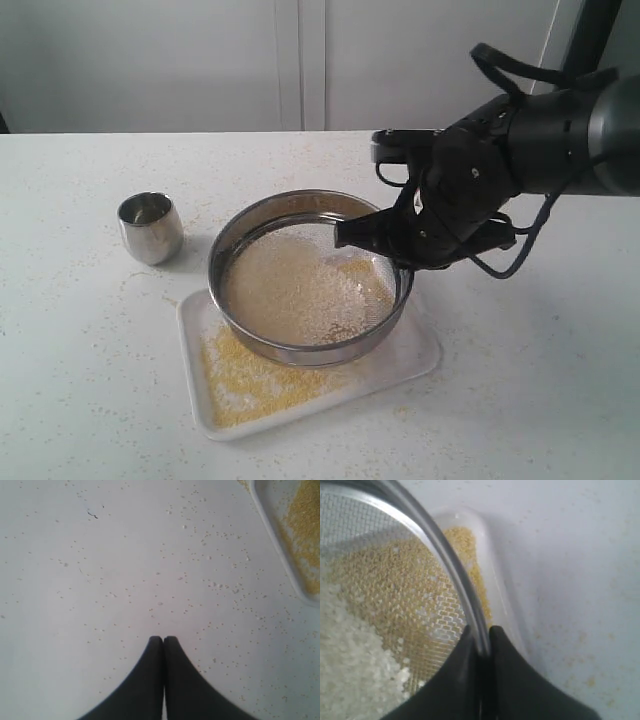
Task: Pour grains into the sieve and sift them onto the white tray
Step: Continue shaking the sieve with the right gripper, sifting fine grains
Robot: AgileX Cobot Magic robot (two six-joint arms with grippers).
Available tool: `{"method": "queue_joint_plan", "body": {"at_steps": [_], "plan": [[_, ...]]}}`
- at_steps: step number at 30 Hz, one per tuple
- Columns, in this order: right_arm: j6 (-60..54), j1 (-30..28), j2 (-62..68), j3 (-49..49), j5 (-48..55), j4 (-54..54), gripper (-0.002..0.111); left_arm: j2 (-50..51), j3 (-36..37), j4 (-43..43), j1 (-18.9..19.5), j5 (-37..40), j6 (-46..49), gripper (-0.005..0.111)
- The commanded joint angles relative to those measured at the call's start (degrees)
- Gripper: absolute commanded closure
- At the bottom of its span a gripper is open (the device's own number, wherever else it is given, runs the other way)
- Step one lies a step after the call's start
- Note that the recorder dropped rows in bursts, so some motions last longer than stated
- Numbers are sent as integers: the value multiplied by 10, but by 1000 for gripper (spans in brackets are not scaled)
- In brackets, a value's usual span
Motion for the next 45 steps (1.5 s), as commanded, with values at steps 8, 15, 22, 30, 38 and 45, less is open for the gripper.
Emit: {"method": "queue_joint_plan", "body": {"at_steps": [8, 15, 22, 30, 38, 45], "plan": [[4, -10, -7, -2, -29, 37, 108, -5, 3, -5, 1, 4, 0, 107], [-86, 15, -17, -2, -36, 54, 108, -5, 3, -5, 1, 4, 0, 107], [-53, 0, -15, -2, -5, 57, 108, -5, 3, -5, 1, 4, 0, 107], [-6, -26, -7, -2, -46, 15, 108, -5, 3, -5, 1, 4, 0, 107], [-178, 8, -10, -2, -6, 208, 108, -5, 3, -5, 1, 4, 0, 107], [-140, -67, -3, -2, -25, 222, 108, -5, 3, -5, 1, 4, 0, 107]]}}
